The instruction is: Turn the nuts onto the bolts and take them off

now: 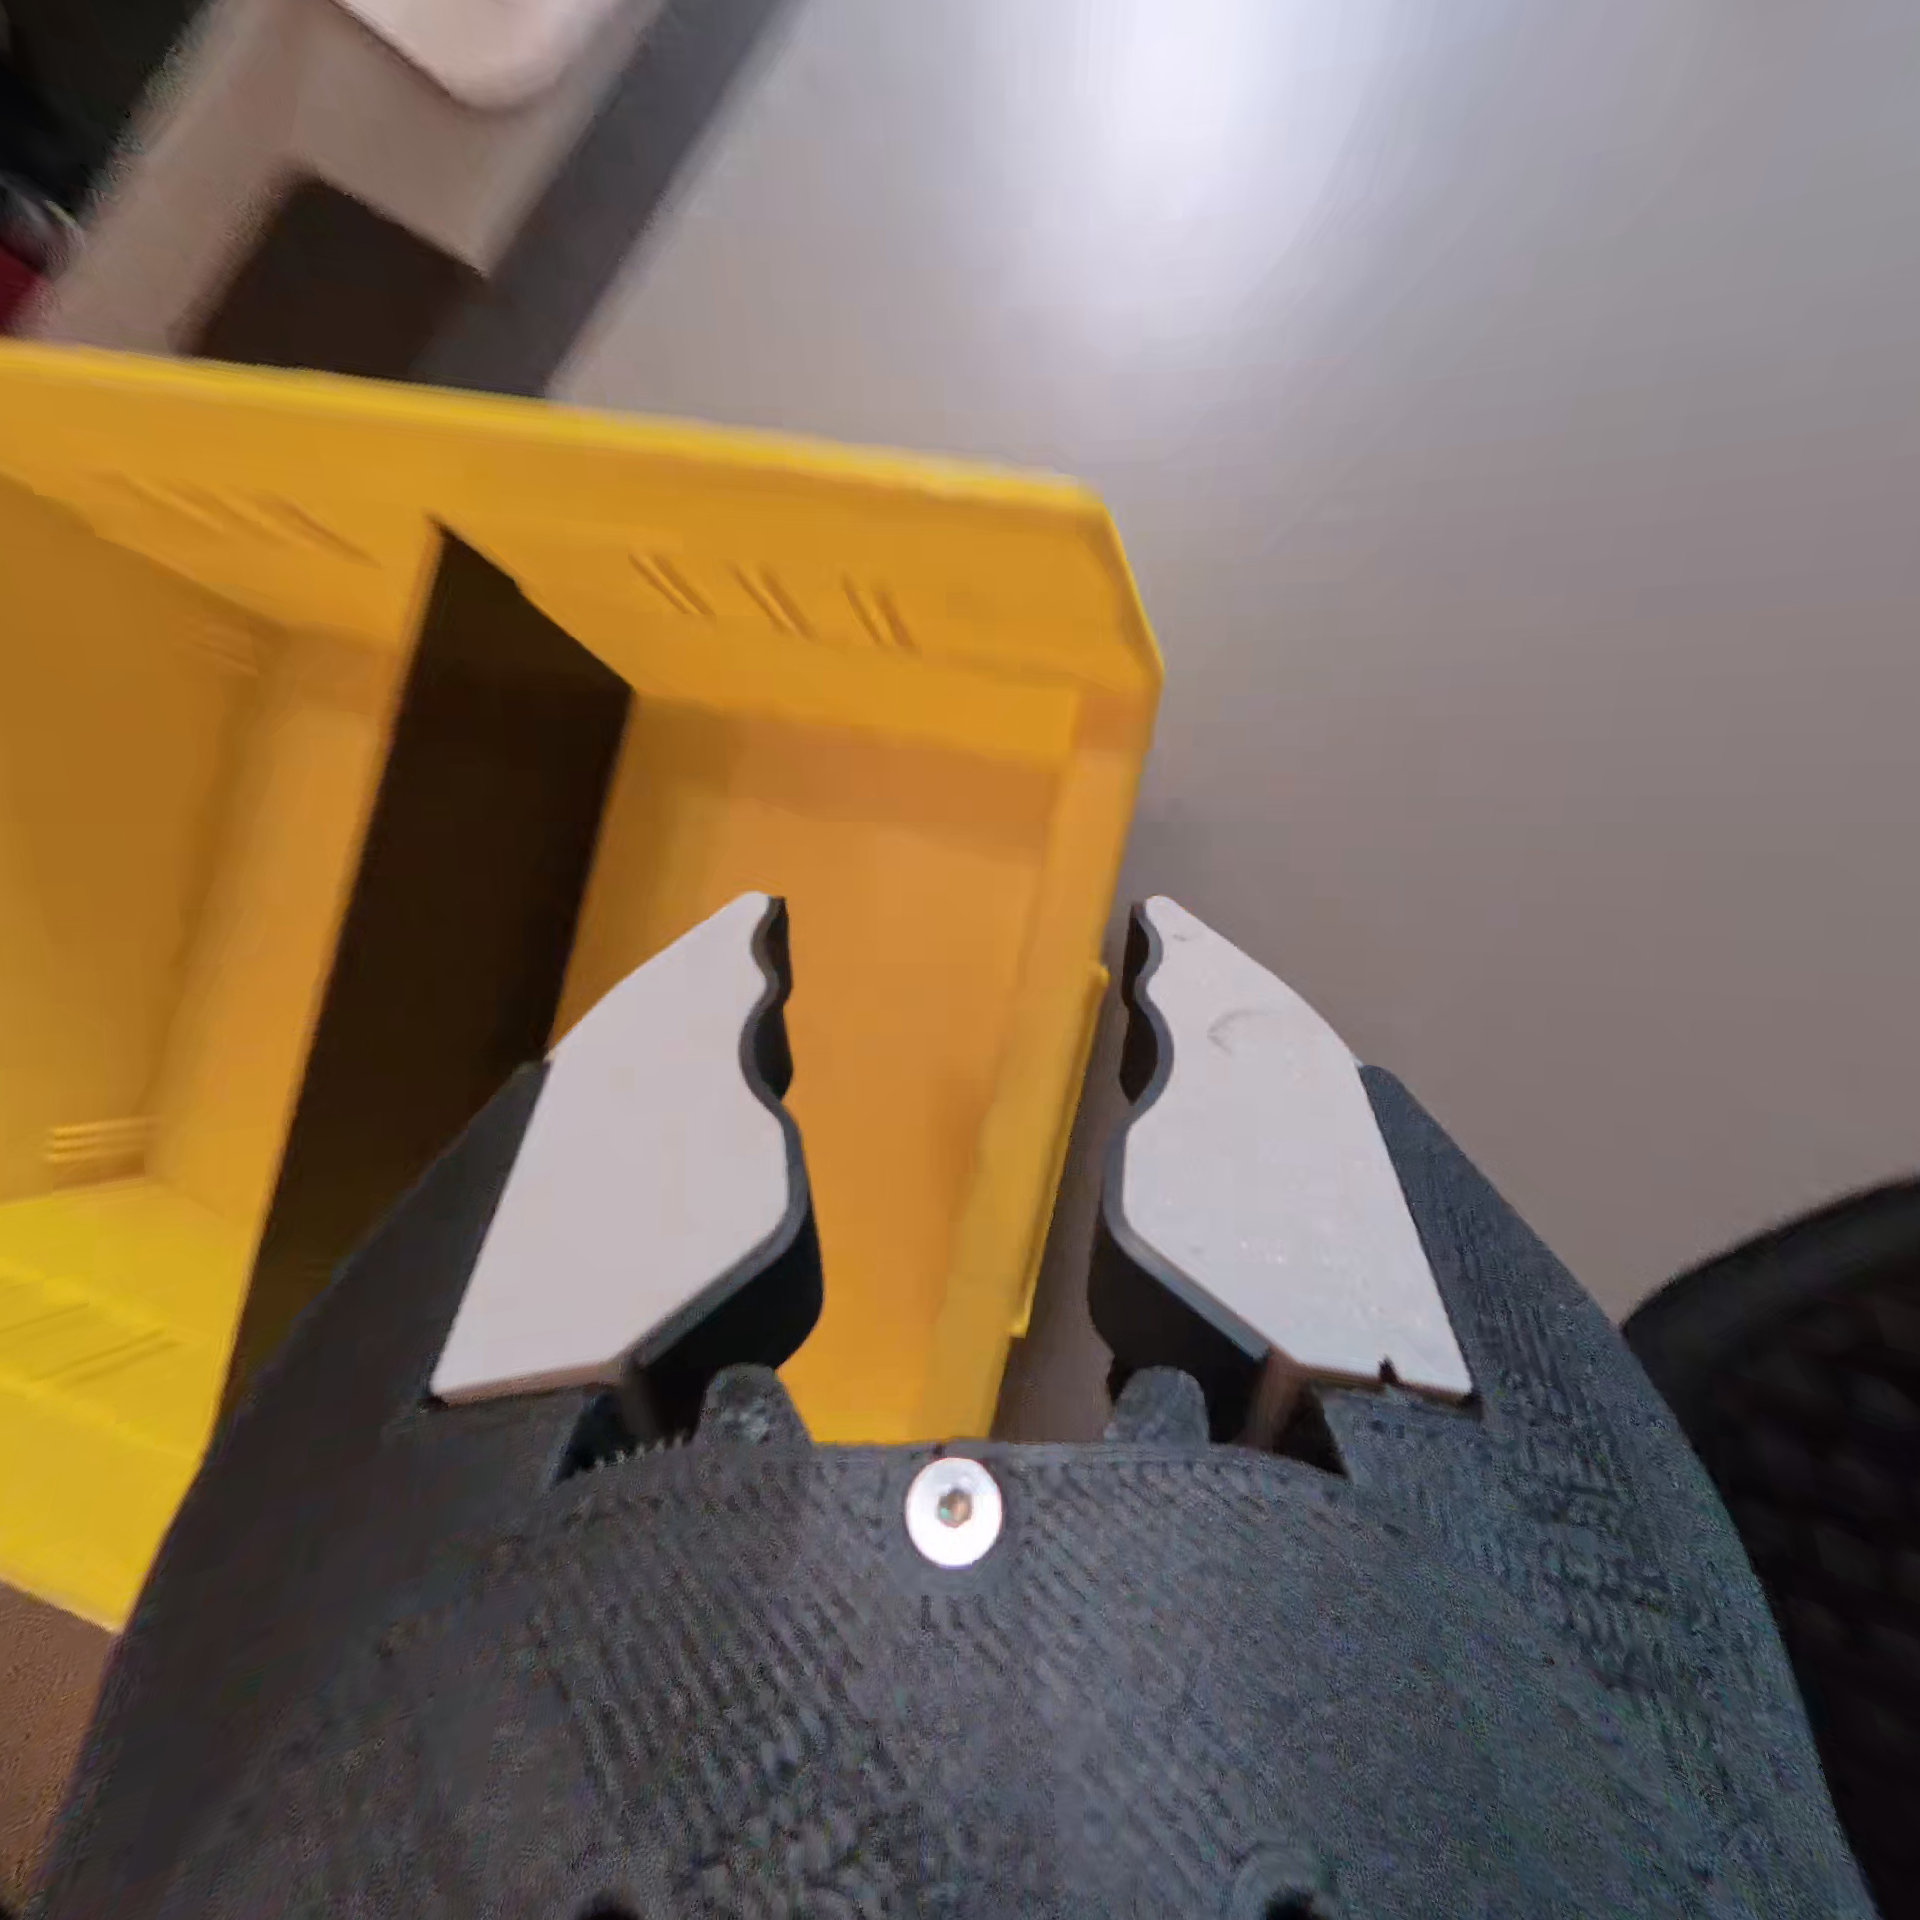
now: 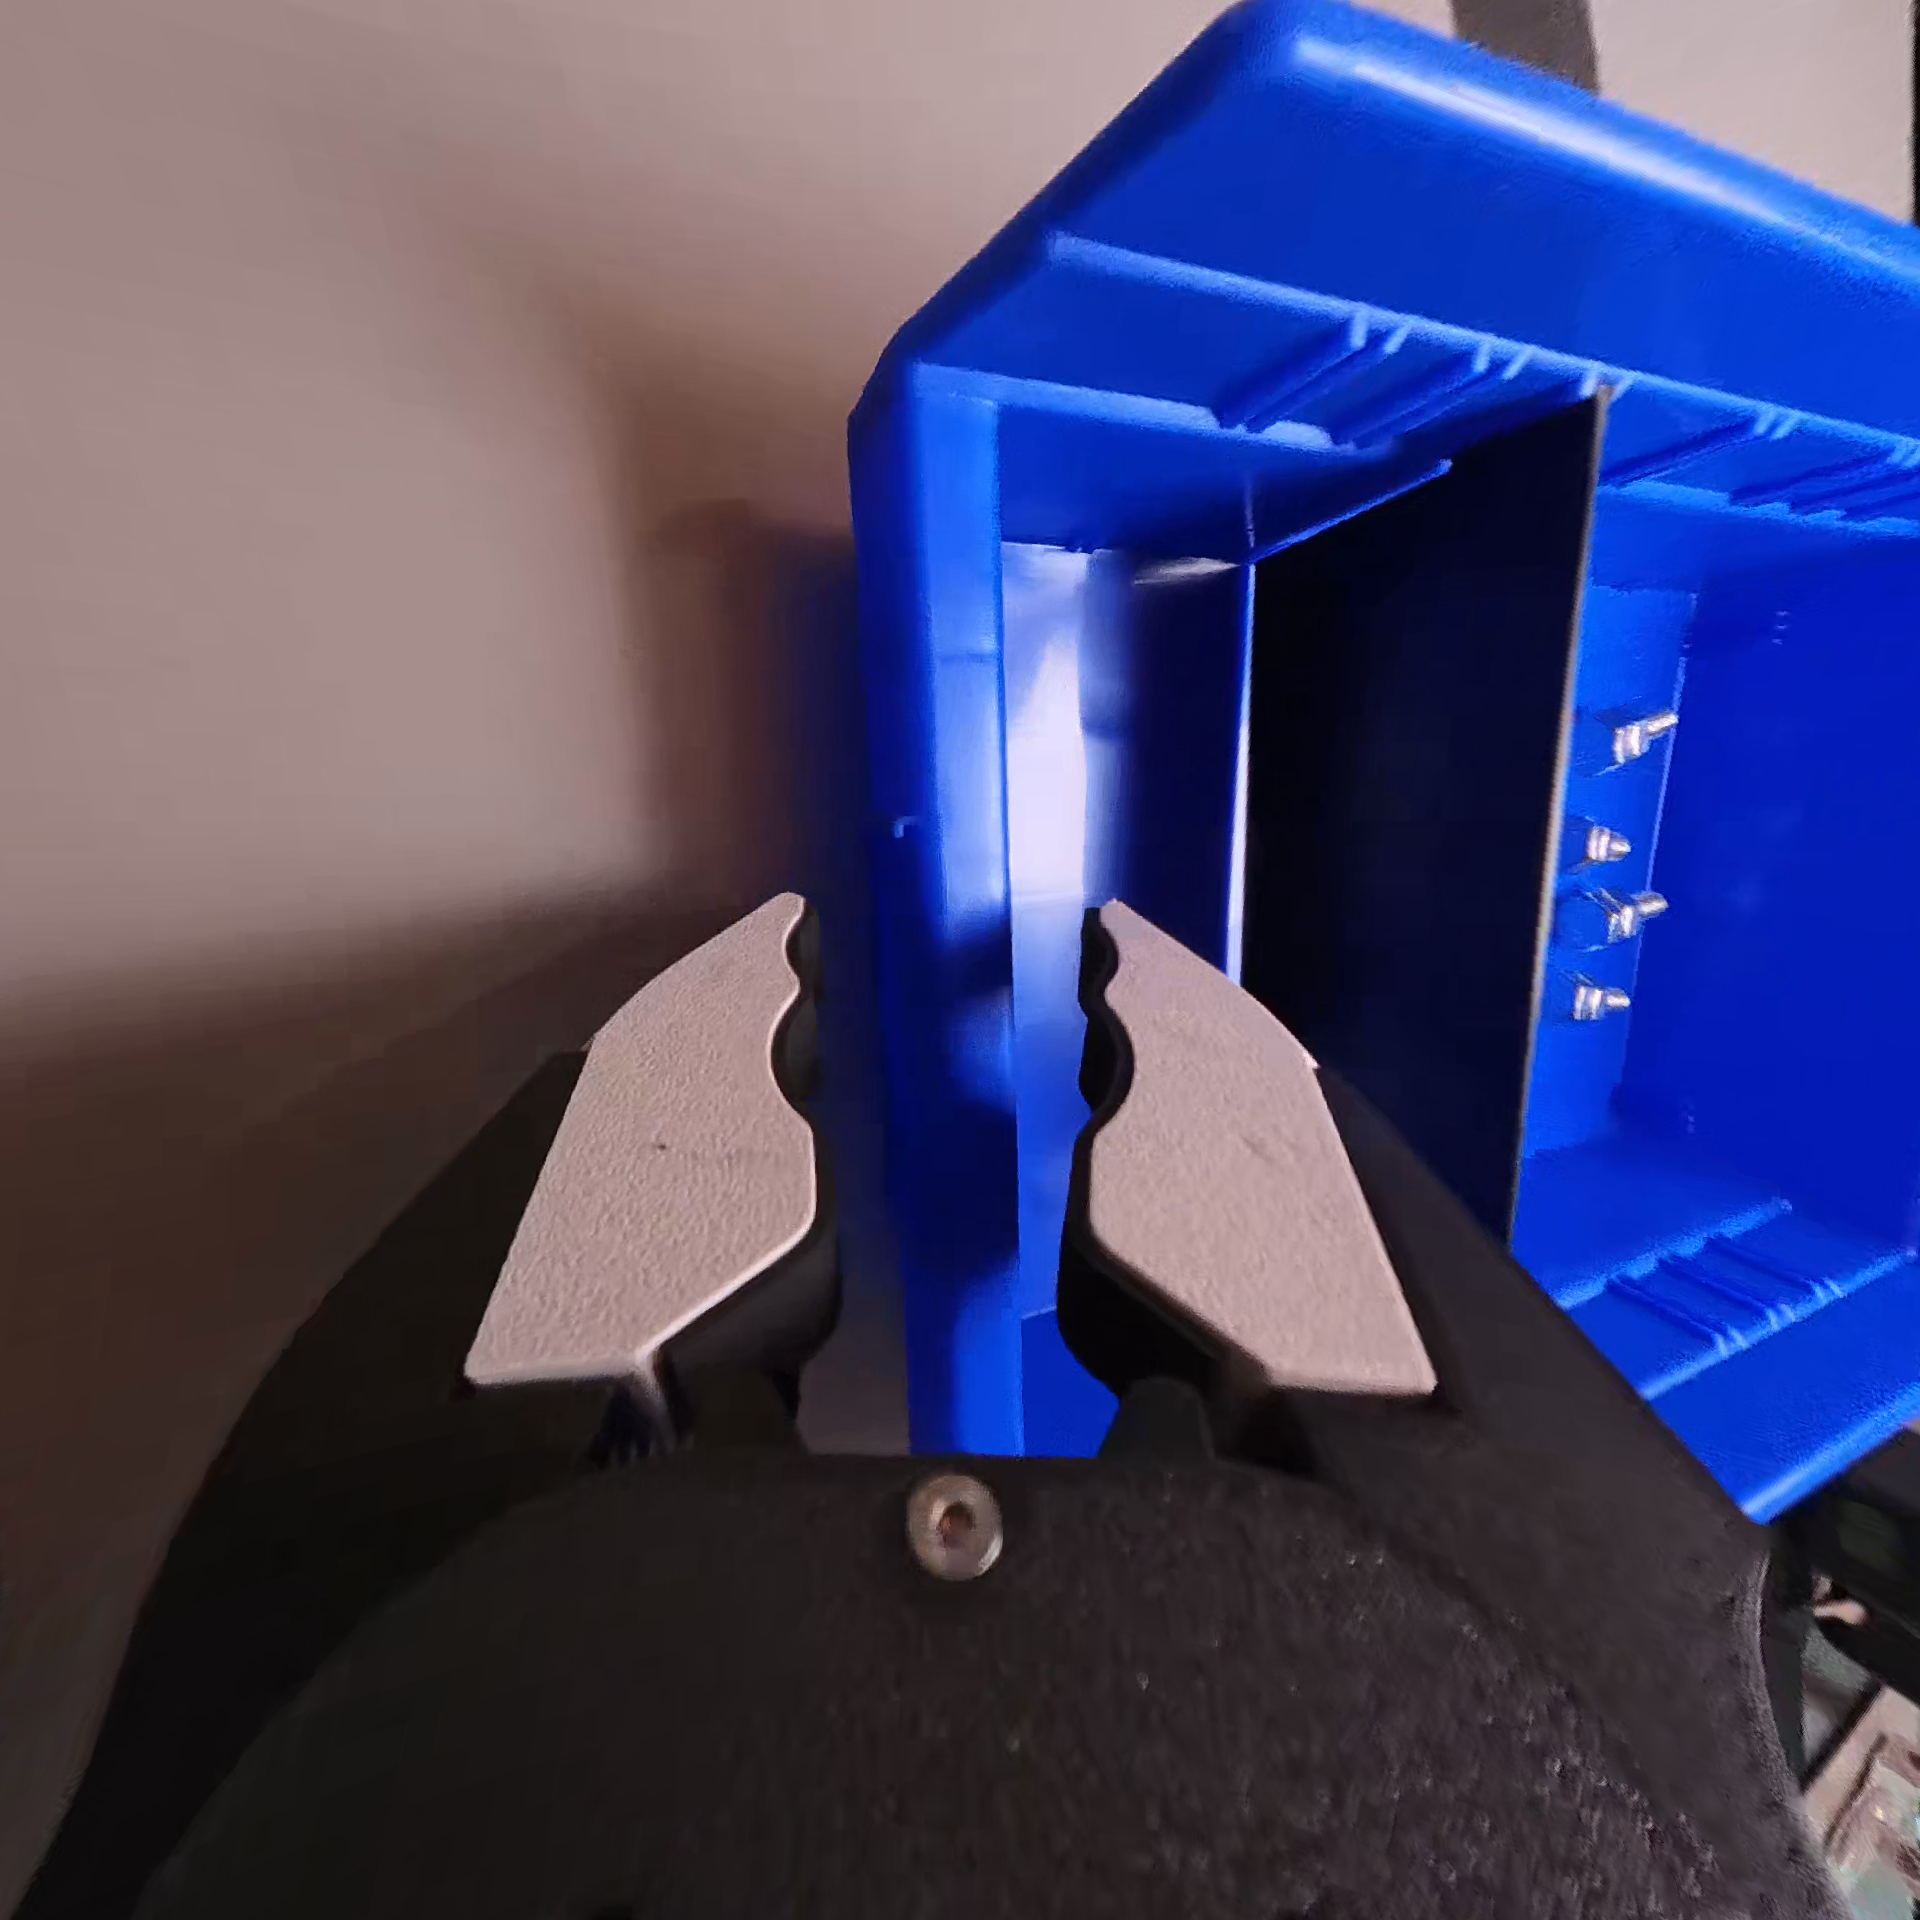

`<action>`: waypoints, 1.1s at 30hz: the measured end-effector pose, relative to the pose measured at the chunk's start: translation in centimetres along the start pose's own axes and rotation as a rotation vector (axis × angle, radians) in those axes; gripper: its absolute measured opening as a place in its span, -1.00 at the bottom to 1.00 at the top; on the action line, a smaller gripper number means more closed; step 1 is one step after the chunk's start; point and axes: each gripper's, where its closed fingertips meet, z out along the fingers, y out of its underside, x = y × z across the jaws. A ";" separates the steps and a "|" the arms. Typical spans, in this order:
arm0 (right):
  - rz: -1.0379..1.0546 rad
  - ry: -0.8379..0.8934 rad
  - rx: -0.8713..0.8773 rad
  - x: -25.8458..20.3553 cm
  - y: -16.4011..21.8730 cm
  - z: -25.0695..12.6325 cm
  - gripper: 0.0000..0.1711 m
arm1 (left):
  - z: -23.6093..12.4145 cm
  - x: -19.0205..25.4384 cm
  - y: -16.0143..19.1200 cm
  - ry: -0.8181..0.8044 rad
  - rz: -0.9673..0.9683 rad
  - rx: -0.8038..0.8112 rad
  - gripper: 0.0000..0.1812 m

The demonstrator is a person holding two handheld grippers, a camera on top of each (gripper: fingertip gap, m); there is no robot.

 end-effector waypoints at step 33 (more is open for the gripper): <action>-0.131 -0.034 0.467 -14.3 -5.4 -7.5 -0.55 | 8.4 14.0 -13.6 0.085 0.558 0.281 -0.65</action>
